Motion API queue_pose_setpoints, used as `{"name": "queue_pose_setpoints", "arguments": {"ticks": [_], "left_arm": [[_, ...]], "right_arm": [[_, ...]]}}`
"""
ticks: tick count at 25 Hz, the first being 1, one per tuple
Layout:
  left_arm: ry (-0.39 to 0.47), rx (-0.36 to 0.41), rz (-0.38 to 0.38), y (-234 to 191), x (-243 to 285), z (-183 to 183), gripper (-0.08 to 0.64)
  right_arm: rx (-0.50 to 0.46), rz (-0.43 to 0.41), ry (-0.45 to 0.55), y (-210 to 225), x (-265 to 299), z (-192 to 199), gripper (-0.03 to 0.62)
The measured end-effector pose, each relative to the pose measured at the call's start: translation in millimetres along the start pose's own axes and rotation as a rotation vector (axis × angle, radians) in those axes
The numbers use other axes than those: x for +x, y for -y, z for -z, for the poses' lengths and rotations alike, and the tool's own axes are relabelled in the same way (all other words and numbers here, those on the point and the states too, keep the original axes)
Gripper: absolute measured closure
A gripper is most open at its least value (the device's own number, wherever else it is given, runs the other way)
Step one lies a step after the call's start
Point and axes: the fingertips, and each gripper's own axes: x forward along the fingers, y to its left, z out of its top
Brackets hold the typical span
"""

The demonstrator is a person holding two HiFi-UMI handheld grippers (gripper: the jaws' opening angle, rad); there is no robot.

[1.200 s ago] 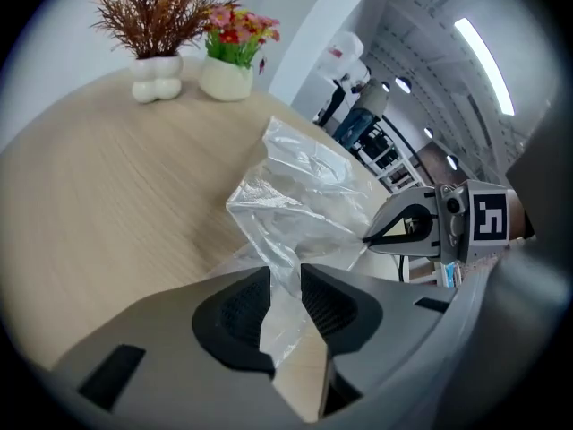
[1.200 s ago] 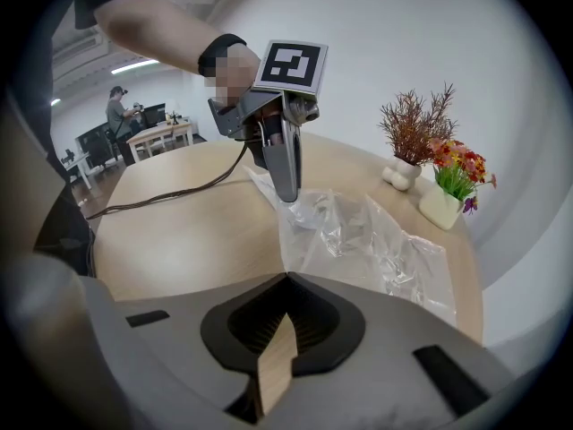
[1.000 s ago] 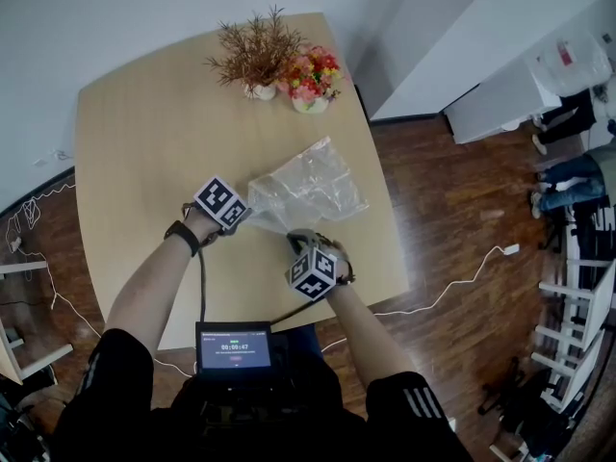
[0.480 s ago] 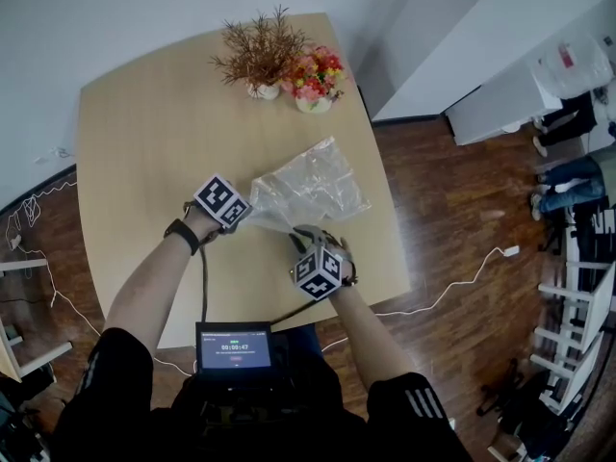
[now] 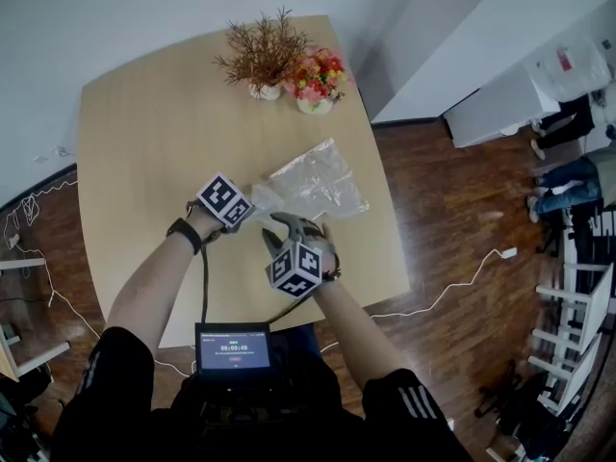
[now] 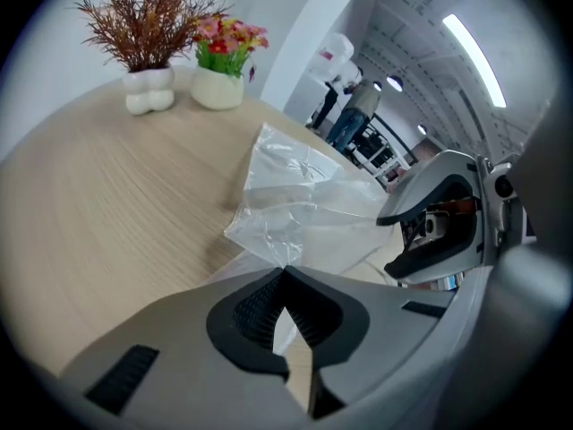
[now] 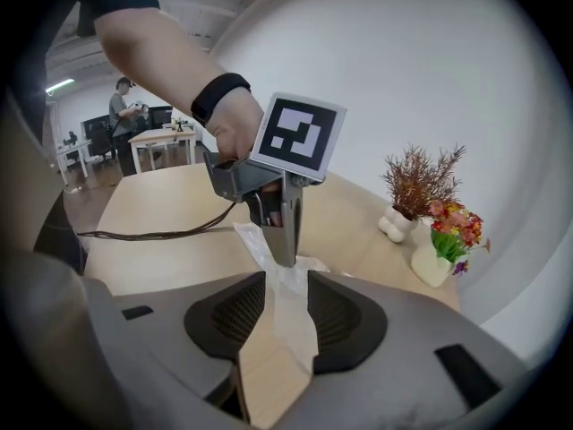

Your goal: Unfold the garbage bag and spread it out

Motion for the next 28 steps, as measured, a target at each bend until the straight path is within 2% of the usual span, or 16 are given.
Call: {"name": "queue_pose_setpoints", "arguments": {"ticks": [4,10,14,15,17,19,22,28], "left_arm": [[-0.002,0.001,0.003,4.1,-0.5,-0.1,0.556],[-0.001,0.000,0.006,5.9,2.5,-0.2,0.556],[0.003,0.001,0.006,5.5,2.8,-1.5,0.556],[0.005,0.002,0.007,5.6,2.8,-1.8,0.556],[0.006,0.001,0.009,6.0,2.6,-2.7,0.557],[0.007,0.001,0.009,5.8,1.6,-3.3,0.557],[0.007,0.006,0.002,4.4,-0.1,-4.0,0.557],[0.001,0.034,-0.038,-8.0,-6.9,-5.2,0.557]], "right_arm": [[-0.015,-0.041,-0.043,-12.7,20.0,-0.4,0.417],[-0.055,-0.055,-0.136,-22.6,49.0,15.0,0.421],[-0.106,-0.071,-0.203,-30.5,60.8,28.7,0.436],[-0.118,-0.067,-0.212,-31.2,62.2,30.5,0.469],[-0.139,-0.051,-0.224,-30.4,64.7,33.1,0.523],[-0.151,-0.044,-0.239,-30.4,67.4,35.4,0.528],[-0.164,-0.051,-0.233,-33.5,67.3,33.3,0.572],[-0.154,-0.061,-0.207,-38.3,59.9,29.0,0.574]]}}
